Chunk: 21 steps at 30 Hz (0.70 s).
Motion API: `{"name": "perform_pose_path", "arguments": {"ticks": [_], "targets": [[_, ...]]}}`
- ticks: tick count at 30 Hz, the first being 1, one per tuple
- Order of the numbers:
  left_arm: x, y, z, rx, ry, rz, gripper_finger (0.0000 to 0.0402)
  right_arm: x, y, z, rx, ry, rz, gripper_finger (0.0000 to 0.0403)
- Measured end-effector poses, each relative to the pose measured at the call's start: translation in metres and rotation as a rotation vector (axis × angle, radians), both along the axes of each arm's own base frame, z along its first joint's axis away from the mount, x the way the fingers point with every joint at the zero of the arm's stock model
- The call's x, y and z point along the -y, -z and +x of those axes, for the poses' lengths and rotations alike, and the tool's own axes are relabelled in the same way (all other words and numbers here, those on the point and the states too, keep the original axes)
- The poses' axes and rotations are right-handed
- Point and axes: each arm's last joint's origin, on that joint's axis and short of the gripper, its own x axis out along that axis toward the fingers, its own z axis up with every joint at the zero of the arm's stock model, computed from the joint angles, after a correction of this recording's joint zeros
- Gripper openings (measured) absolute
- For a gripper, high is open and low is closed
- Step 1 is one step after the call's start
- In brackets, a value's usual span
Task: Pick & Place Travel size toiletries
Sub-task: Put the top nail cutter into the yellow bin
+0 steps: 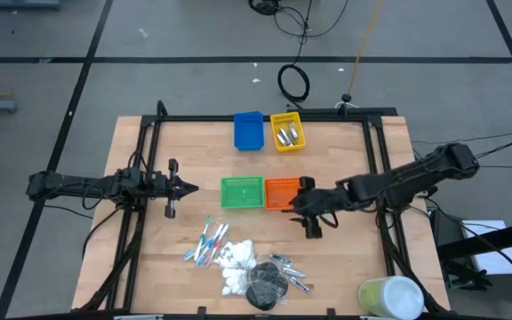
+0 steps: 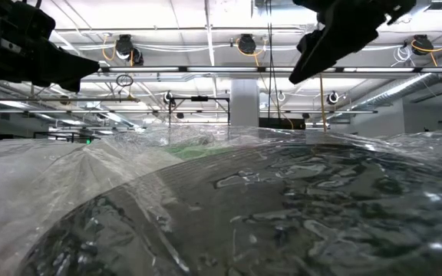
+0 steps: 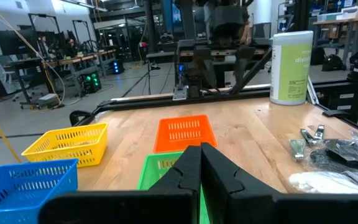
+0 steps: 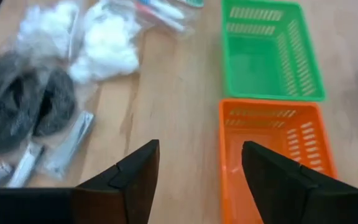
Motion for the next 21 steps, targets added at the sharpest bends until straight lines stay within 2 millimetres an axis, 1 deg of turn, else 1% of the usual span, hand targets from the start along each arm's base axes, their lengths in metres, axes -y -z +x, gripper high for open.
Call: {"name": "perform_pose_path", "arguments": {"ticks": [2,4,6,9,12,16,19,21], "targets": [[0.0,0.0,0.0,-0.001,0.0,0.0,0.0005,-0.007,-0.001,0.001,0.02,0.026,0.055,0.0211],[0.0,0.0,0.0,0.0,0.001,0.0,0.0005,-0.02,0.005,0.006,0.032,0.017,0.084,0.0208],[0.0,0.0,0.0,0.0,0.001,0.0,0.0005,-0.037,0.02,0.012,0.009,-0.03,0.08,0.0208],[0.0,0.0,0.0,0.0,0.0,0.0,0.0005,-0.058,0.043,0.028,-0.033,-0.061,0.089,0.0209],[0.0,0.0,0.0,0.0,0.0,0.0,0.0005,-0.073,0.06,0.04,-0.085,-0.069,0.09,0.0211],[0.0,0.0,0.0,0.0,0.001,0.0,0.0005,-0.09,0.07,0.051,-0.125,-0.093,0.149,0.0211],[0.0,0.0,0.0,0.0,0.0,0.0,0.0005,-0.1,0.077,0.051,-0.134,-0.096,0.182,0.0211],[0.0,0.0,0.0,0.0,0.0,0.0,0.0005,-0.106,0.085,0.051,-0.149,-0.082,0.201,0.021]]}}
